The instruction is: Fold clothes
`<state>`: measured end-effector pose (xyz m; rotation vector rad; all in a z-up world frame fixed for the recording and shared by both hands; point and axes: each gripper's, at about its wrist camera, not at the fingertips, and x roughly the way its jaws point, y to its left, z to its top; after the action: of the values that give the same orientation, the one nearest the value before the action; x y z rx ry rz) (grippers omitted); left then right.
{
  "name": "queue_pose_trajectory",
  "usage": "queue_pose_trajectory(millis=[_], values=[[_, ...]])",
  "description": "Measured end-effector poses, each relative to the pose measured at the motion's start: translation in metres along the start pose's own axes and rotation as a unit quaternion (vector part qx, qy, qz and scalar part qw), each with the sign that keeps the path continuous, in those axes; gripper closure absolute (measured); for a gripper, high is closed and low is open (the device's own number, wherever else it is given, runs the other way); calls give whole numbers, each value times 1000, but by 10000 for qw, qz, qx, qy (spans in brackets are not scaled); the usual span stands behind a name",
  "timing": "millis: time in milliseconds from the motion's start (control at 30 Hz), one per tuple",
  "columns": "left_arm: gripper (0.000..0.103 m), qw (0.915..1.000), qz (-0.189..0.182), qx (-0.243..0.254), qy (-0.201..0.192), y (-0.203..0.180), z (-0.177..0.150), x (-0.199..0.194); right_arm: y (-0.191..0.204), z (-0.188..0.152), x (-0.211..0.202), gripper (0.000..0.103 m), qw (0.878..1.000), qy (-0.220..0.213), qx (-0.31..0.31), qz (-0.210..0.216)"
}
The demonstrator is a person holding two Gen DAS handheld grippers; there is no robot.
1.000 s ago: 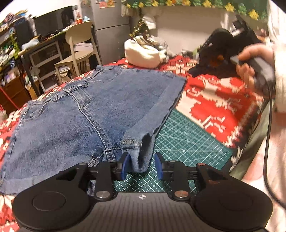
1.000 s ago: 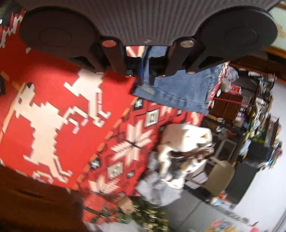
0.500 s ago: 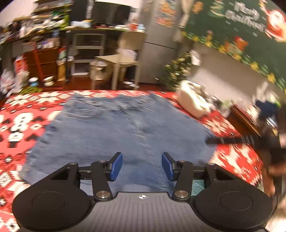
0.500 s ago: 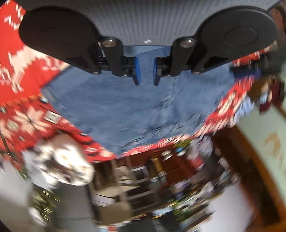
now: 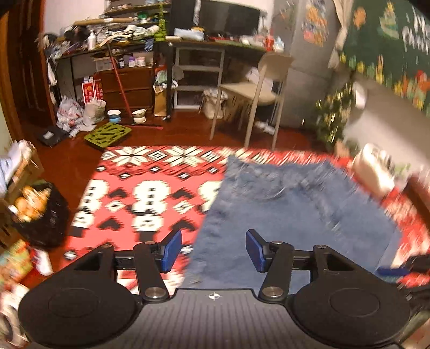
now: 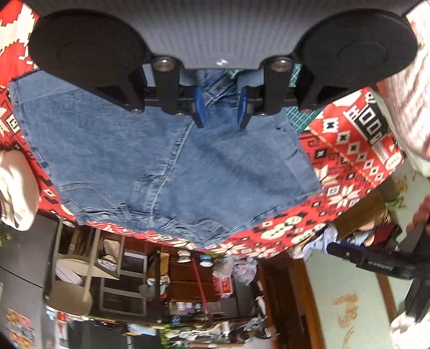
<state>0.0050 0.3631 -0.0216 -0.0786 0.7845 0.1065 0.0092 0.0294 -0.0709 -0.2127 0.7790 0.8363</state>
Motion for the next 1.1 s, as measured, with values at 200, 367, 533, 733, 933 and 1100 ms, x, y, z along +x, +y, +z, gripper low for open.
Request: queue_pose_trajectory(millis=[200, 367, 533, 733, 933, 1100], values=[[53, 9887, 356, 1405, 375, 4, 9, -12, 9, -2, 7, 71, 9997, 80, -72, 201], [52, 9735, 320, 2214, 485, -6, 0, -12, 12, -3, 13, 71, 9996, 159, -121, 214], [58, 9500, 206, 2993, 863, -34, -43, 26, 15, -3, 19, 71, 9993, 240, -172, 211], [66, 9016, 464, 4211, 880, -57, -82, 55, 15, -4, 23, 71, 9991, 326, -191, 213], [66, 8867, 889, 4498, 603, -48, -87, 66, 14, -6, 28, 70, 9989, 396, -190, 170], [66, 9084, 908, 4060, 414, -33, -81, 69, 24, -5, 36, 70, 9988, 451, -178, -11]])
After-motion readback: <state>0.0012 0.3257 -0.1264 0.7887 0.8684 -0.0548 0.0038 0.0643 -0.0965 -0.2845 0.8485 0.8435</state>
